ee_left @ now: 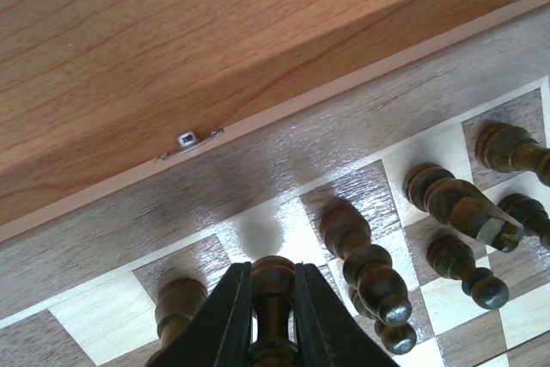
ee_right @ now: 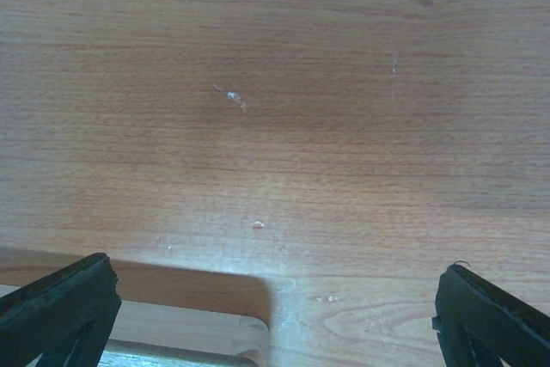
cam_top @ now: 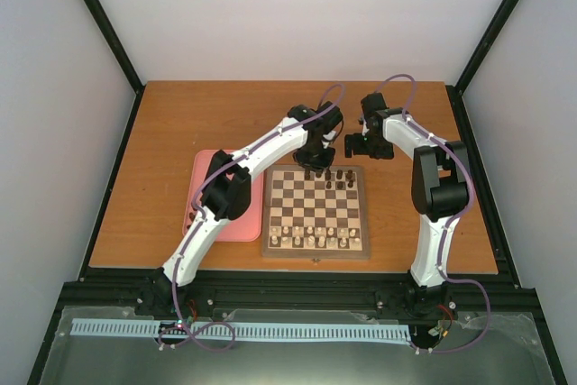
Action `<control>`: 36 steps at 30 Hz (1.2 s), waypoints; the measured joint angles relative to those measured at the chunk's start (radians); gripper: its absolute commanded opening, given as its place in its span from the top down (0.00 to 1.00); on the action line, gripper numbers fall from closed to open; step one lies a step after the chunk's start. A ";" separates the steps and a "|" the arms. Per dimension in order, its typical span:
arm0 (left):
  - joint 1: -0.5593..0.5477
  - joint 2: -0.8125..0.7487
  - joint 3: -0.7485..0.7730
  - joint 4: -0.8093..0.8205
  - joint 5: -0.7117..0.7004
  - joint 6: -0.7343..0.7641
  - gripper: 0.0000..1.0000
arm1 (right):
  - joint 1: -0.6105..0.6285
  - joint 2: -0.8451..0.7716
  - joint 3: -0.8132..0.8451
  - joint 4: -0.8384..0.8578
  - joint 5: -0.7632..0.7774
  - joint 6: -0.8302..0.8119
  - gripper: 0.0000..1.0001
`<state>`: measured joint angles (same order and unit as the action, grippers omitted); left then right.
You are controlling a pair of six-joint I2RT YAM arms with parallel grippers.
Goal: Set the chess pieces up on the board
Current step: Place the chess piece on the chessboard.
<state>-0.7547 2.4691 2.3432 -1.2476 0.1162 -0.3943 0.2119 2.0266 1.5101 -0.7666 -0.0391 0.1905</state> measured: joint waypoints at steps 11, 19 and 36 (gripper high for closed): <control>0.000 0.011 0.047 -0.001 0.000 0.005 0.89 | -0.002 0.000 0.000 0.000 -0.001 0.000 0.00; 0.000 0.012 0.047 -0.002 0.000 0.008 0.85 | -0.003 0.000 0.000 0.000 -0.002 0.000 0.00; 0.000 0.012 0.047 -0.006 0.001 0.018 0.75 | -0.003 0.000 0.000 0.001 -0.002 0.000 0.00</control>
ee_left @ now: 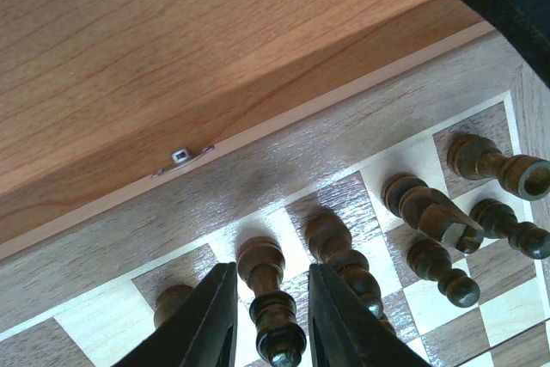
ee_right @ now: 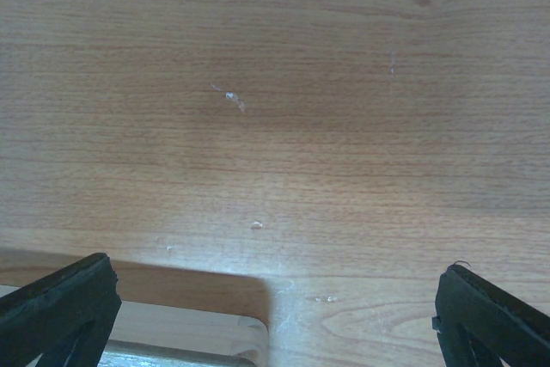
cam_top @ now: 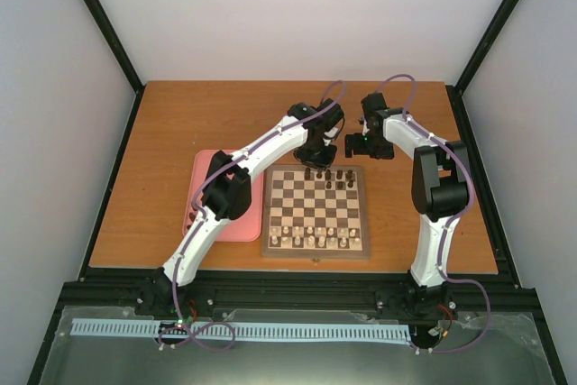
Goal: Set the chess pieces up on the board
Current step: Place the chess piece on the chessboard.
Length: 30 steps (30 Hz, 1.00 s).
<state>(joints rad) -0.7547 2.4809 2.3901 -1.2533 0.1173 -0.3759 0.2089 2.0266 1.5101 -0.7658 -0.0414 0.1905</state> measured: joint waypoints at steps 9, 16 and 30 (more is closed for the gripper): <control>0.000 0.000 0.000 0.000 0.000 0.005 0.66 | 0.000 0.000 0.000 0.000 -0.001 0.000 0.00; 0.000 0.000 0.005 0.002 -0.004 0.007 0.57 | 0.000 0.000 0.000 0.000 -0.003 0.000 0.00; 0.018 0.000 0.049 0.034 -0.096 -0.010 0.49 | 0.000 0.000 0.000 0.001 -0.010 0.000 0.00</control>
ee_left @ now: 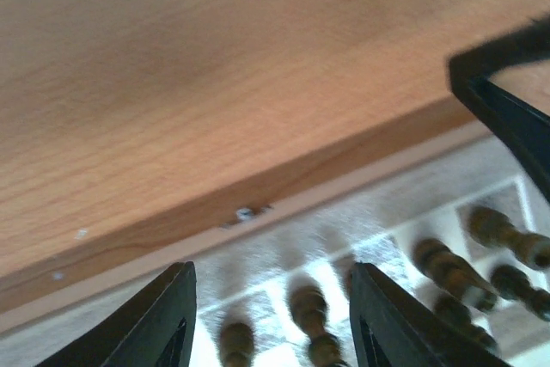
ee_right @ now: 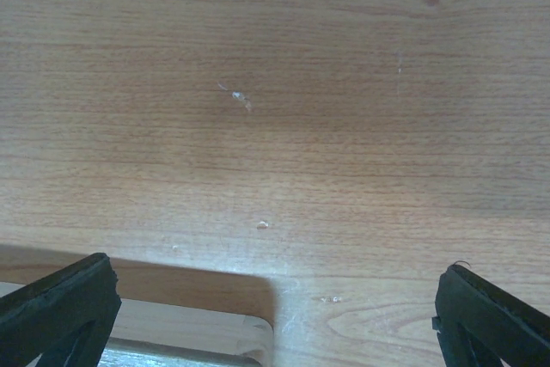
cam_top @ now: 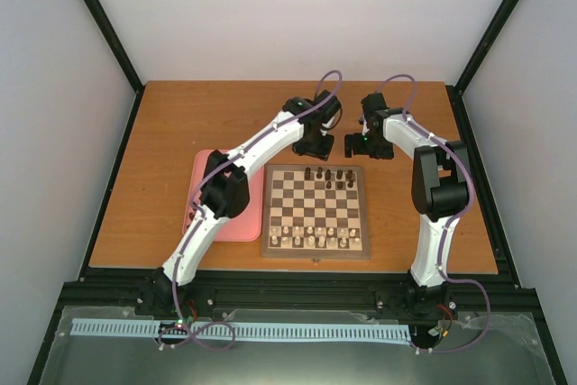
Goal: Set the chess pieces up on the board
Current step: Place the chess piece on the chessboard, then pick up the chess piece from the storage box.
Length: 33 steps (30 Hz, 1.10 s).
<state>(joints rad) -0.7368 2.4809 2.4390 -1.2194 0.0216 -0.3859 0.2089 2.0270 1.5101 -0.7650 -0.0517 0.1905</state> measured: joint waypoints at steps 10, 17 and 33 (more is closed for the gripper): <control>0.192 -0.198 -0.132 0.012 -0.152 -0.011 0.39 | -0.001 0.000 0.000 0.003 -0.010 0.000 0.00; 0.379 -0.621 -0.574 0.061 -0.244 -0.023 0.42 | -0.001 0.000 -0.002 0.003 -0.009 0.000 0.00; 0.476 -0.854 -1.241 0.200 -0.142 -0.070 0.58 | 0.001 0.000 -0.002 0.003 -0.038 0.001 0.00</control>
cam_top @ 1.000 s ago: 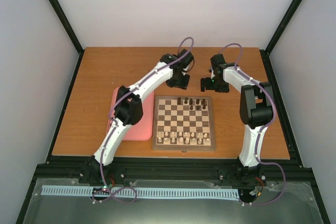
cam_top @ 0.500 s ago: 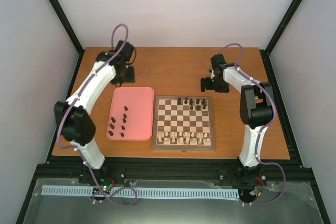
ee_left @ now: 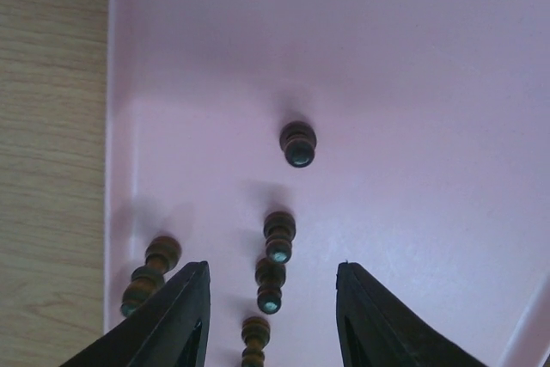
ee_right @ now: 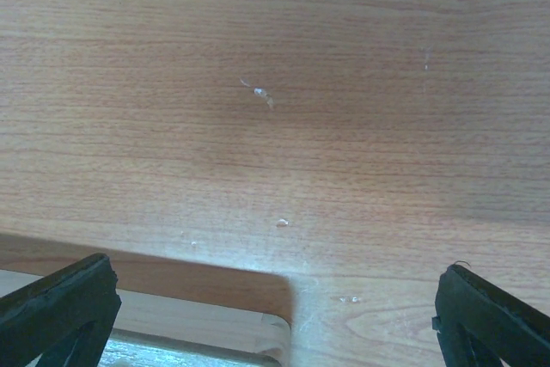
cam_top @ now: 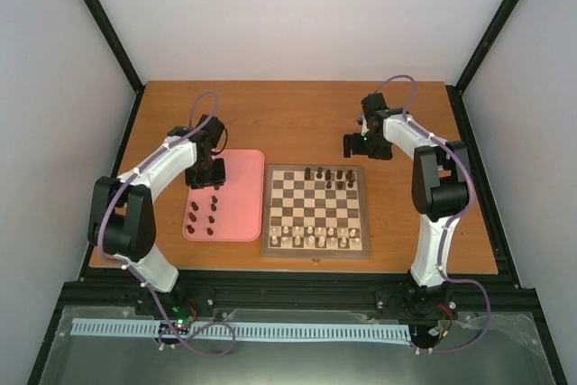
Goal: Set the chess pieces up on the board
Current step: Pick up the chess piece from the storage box.
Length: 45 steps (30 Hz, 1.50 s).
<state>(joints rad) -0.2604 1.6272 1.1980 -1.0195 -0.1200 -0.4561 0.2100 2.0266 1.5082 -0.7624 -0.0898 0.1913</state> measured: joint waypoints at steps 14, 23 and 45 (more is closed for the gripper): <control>0.001 0.154 0.040 0.072 0.039 0.017 0.61 | 0.000 0.000 -0.008 0.003 0.000 0.000 0.00; 0.023 0.194 0.045 0.079 0.046 0.037 0.72 | 0.000 0.000 -0.008 0.003 0.004 0.000 0.00; 0.047 0.238 0.068 0.083 0.064 0.050 0.94 | 0.000 0.005 -0.008 0.003 0.006 0.000 0.00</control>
<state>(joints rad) -0.2131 1.8656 1.2659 -0.9363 -0.0563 -0.4065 0.2100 2.0319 1.5005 -0.7593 -0.0834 0.1909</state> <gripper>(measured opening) 0.109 1.000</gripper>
